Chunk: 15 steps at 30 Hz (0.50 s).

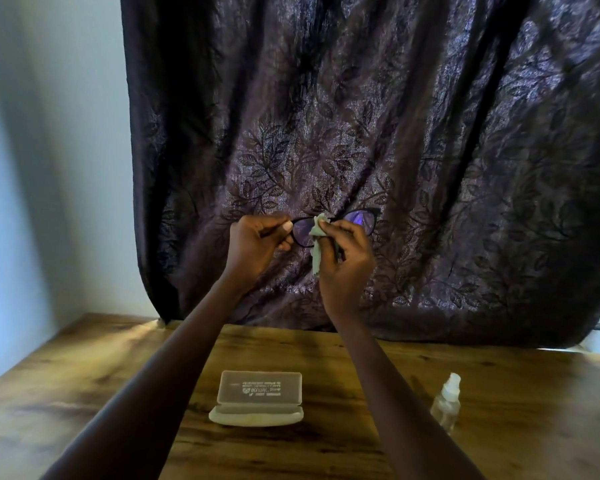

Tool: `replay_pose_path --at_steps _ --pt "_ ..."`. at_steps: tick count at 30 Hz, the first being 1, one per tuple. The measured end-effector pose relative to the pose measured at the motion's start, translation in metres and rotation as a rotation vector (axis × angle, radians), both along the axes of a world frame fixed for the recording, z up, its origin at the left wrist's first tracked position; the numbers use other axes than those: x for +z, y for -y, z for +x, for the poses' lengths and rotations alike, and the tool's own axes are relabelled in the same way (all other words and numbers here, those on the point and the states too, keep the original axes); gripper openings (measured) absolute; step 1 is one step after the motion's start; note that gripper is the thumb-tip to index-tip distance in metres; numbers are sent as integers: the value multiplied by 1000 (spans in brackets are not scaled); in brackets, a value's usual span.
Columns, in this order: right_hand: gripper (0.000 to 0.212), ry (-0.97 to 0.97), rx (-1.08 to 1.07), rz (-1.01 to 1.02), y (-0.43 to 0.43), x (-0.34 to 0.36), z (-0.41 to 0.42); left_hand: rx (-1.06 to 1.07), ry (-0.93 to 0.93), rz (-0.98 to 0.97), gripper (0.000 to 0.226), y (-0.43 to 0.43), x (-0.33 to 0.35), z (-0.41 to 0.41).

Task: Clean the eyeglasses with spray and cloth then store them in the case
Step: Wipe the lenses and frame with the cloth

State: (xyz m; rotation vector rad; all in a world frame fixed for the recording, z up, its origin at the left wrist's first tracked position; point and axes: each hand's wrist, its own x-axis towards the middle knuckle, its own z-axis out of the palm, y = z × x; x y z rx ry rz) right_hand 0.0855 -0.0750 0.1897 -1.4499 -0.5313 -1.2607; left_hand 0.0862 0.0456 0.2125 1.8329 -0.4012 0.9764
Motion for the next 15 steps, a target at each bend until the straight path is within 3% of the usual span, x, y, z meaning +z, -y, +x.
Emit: replay_pose_path --at_steps 7,15 --pt "19 27 -78 -128 0 3 0 -60 -28 -102 16 1 0 4" --pt "25 73 -199 -556 3 -6 -2 -62 -28 -42 14 1 2 6"
